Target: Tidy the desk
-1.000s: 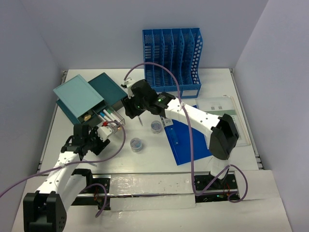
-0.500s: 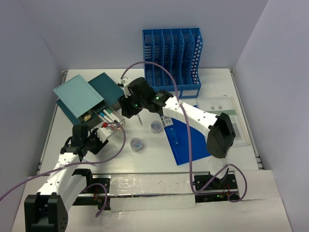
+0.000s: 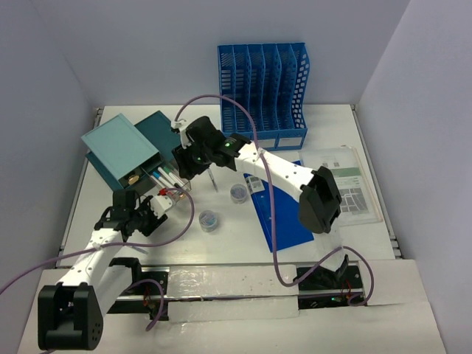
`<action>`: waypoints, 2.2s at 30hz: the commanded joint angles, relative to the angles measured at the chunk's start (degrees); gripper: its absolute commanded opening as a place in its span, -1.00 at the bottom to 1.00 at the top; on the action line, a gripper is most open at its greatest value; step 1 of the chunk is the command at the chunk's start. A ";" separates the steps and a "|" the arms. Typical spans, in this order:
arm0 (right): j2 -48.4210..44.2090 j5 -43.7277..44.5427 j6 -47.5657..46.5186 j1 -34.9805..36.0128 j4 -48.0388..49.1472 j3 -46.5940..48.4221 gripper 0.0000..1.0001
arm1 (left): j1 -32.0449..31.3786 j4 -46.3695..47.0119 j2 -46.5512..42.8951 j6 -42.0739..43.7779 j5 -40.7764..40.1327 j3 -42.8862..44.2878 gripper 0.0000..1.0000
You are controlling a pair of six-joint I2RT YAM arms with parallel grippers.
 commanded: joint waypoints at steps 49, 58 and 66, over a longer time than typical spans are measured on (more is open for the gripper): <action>7.86 6.70 -2.64 1.59 -10.00 15.17 -0.14 | 0.59 1.72 0.48 4.26 4.92 0.40 -0.04; 8.25 6.49 -2.56 1.94 -10.32 13.40 -0.10 | 0.85 5.88 6.09 3.84 6.07 -0.12 -0.04; 10.60 5.10 -2.29 1.97 -12.22 15.79 -0.11 | 0.88 4.54 4.78 5.95 4.35 -0.96 -0.25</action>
